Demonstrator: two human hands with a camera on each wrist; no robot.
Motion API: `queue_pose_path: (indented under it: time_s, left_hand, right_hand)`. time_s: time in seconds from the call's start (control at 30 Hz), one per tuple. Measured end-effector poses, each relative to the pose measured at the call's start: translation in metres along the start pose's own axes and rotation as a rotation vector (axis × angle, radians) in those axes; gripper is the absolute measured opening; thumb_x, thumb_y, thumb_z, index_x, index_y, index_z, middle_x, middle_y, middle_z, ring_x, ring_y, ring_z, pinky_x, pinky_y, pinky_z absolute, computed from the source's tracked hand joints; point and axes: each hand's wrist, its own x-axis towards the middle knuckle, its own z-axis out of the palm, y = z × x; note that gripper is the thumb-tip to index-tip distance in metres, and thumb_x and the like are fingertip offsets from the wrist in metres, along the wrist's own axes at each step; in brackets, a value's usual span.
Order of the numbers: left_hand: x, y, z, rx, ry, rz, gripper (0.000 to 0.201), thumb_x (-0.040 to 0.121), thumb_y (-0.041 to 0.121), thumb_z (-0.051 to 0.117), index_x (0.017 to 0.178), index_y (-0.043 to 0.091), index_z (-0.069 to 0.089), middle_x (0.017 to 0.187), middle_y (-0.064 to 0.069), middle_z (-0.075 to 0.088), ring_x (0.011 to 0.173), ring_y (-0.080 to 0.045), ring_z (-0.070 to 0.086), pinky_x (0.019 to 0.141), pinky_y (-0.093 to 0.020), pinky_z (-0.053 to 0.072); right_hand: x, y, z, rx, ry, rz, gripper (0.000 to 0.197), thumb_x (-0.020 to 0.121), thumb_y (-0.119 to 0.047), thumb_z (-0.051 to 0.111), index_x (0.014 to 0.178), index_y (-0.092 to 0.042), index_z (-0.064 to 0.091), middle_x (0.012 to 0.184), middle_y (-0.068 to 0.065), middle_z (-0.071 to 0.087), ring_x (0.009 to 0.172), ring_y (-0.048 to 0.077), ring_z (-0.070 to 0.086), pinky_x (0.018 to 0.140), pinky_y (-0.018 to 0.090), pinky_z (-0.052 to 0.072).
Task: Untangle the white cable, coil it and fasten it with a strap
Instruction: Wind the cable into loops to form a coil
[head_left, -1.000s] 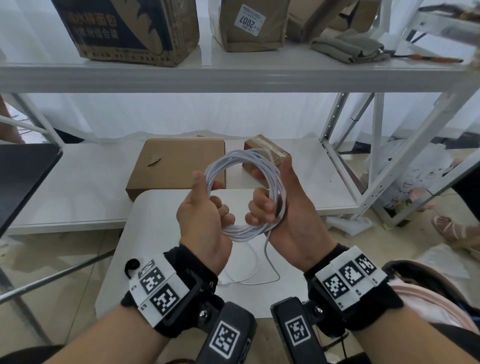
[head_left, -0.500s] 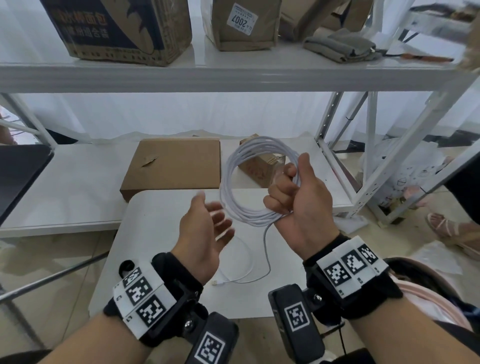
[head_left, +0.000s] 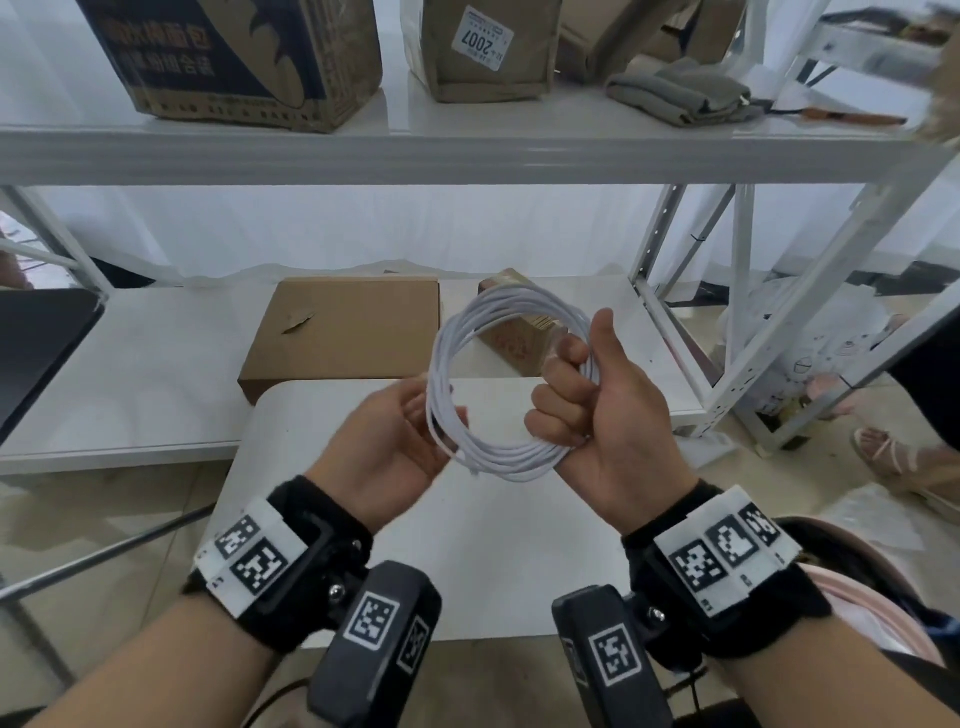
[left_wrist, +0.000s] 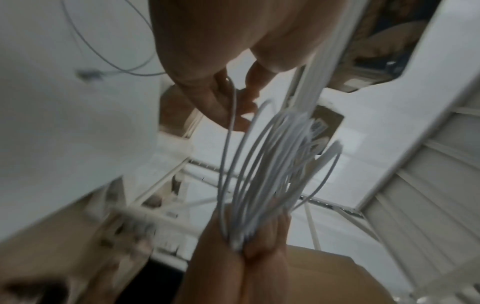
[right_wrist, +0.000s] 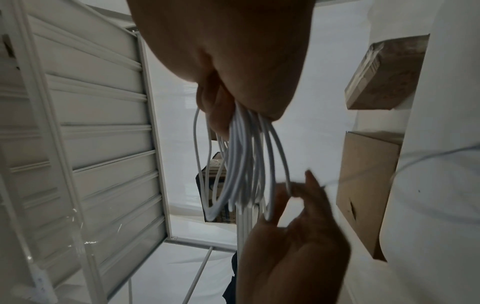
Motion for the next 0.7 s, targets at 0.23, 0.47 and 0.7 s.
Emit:
queue_pose_path:
  time_s: [0.23,0.47,0.7]
  left_hand:
    - [0.005,0.028,-0.006,0.192,0.12,0.352,0.012,0.102,0.018,0.055,0.11,0.011,0.05,0.057,0.004,0.046,0.045,-0.008,0.045,0.045,-0.022,0.046]
    - [-0.005,0.037,-0.008,0.55,0.11,0.414,0.023,0.106,0.022,0.047,0.111,0.008,0.065,0.066,0.003,0.047,0.05,-0.007,0.043,0.044,-0.019,0.038]
    - [-0.019,0.033,-0.003,0.73,-0.186,0.377,0.033,0.106,0.012,0.04,0.113,-0.003,0.068,0.105,-0.02,0.074,0.098,-0.03,0.072,0.091,-0.042,0.058]
  right_hand:
    - [0.0,-0.02,-0.004,-0.102,-0.034,0.0,0.049,0.101,-0.054,0.036,0.067,-0.019,0.043,0.047,-0.009,0.02,0.035,0.004,0.017,0.035,0.018,0.016]
    - [-0.007,-0.023,-0.005,-0.309,-0.159,0.062,0.045,0.091,-0.056,0.042,0.066,-0.019,0.041,0.047,-0.009,0.021,0.042,0.008,0.008,0.038,0.02,0.013]
    - [-0.006,-0.022,-0.011,-0.491,-0.295,0.104,0.042,0.091,-0.053,0.045,0.069,-0.017,0.041,0.05,-0.008,0.022,0.04,0.006,0.015,0.041,0.019,0.015]
